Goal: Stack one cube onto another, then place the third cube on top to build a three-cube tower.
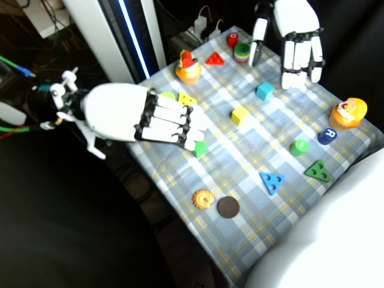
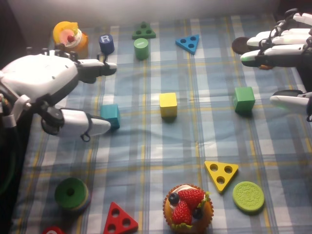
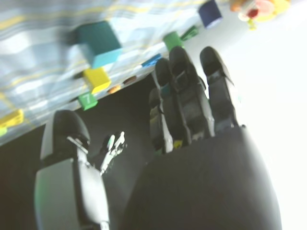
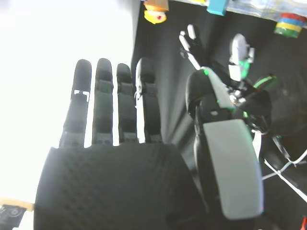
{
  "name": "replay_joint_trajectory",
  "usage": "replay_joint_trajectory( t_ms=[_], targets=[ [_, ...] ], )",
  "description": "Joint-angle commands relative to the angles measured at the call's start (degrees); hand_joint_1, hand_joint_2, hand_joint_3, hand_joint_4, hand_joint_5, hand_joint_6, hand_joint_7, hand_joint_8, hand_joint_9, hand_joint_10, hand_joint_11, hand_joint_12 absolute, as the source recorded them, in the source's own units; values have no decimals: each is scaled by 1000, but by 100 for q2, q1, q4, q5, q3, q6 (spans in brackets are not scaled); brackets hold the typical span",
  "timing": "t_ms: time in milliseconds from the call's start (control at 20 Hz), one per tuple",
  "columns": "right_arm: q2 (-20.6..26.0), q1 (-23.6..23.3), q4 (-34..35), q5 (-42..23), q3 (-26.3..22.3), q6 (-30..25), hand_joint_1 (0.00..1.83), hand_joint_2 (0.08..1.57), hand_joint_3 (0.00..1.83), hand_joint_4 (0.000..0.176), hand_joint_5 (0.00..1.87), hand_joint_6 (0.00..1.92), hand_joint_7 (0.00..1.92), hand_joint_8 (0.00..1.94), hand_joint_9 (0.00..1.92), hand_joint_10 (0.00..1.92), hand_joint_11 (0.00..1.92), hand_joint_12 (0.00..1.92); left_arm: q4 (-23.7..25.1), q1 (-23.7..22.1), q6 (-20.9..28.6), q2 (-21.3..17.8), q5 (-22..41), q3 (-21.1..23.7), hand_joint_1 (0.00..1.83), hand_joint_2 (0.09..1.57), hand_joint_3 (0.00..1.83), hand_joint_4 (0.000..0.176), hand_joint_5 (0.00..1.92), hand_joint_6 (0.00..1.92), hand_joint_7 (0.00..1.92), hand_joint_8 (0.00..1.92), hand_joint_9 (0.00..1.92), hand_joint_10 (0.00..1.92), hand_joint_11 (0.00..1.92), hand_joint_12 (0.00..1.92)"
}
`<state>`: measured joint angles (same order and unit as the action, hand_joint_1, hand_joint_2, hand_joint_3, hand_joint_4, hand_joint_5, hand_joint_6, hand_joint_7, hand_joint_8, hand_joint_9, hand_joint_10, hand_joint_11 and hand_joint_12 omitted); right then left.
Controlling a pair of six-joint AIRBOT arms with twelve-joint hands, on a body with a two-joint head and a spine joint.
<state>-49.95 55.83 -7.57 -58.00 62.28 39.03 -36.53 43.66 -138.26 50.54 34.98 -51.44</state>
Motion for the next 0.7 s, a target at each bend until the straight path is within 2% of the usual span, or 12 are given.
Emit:
replay_joint_trajectory(
  t_ms=[0,100,150,200,250,300,400,450,550,600,650],
  targets=[
    [6,-79,129,-685,2,-43,550,1299,0,0,509,3,415,7,398,12,16,1054,96,-107,-70,50,393,-69,740,935,0,176,420,12,626,5,536,1,216,272],
    [6,-79,128,-685,5,-43,597,1291,0,0,519,4,428,8,406,11,6,1063,-95,-203,-418,188,217,-197,715,952,5,175,450,15,626,2,526,2,220,264],
    [6,-86,125,-684,5,-43,556,1294,0,0,516,2,436,8,415,12,18,1063,-204,-223,-567,260,150,-262,715,960,7,172,473,20,639,6,532,5,226,264],
    [6,-93,123,-684,4,-45,548,1297,1,0,517,2,445,9,427,15,30,1065,-278,-223,-615,299,129,-301,702,968,3,166,523,12,659,5,547,4,249,269],
    [6,-94,117,-683,3,-59,542,1296,0,0,522,3,460,13,441,18,49,1066,-345,-223,-667,319,119,-326,736,960,0,149,584,9,674,3,555,2,271,283],
    [12,-94,110,-683,3,-79,551,1298,1,0,520,2,467,12,444,17,48,1061,-411,-223,-724,334,102,-347,733,962,1,151,608,11,643,0,527,0,270,284],
    [21,-94,109,-682,3,-90,528,1302,2,0,526,3,486,13,458,16,63,1057,-435,-223,-728,359,58,-380,699,993,10,146,649,17,580,0,470,0,226,259],
    [21,-94,109,-680,4,-90,562,1301,0,0,534,4,507,14,465,14,54,1061,-442,-223,-728,383,29,-401,683,1001,0,133,710,13,595,7,478,6,246,227],
    [20,-94,109,-680,3,-108,563,1309,3,0,535,4,519,16,478,17,68,1064,-459,-229,-728,419,16,-426,684,1001,0,127,728,18,602,9,481,6,246,224],
    [20,-94,109,-681,3,-108,587,1311,1,0,546,2,548,9,514,16,106,1054,-463,-234,-728,435,15,-438,693,998,0,111,779,11,631,7,506,6,268,222],
    [20,-94,109,-682,2,-110,573,1313,0,0,548,1,569,5,540,12,146,1016,-464,-243,-728,463,8,-462,702,996,0,110,799,11,644,8,512,5,263,214]
  ],
)
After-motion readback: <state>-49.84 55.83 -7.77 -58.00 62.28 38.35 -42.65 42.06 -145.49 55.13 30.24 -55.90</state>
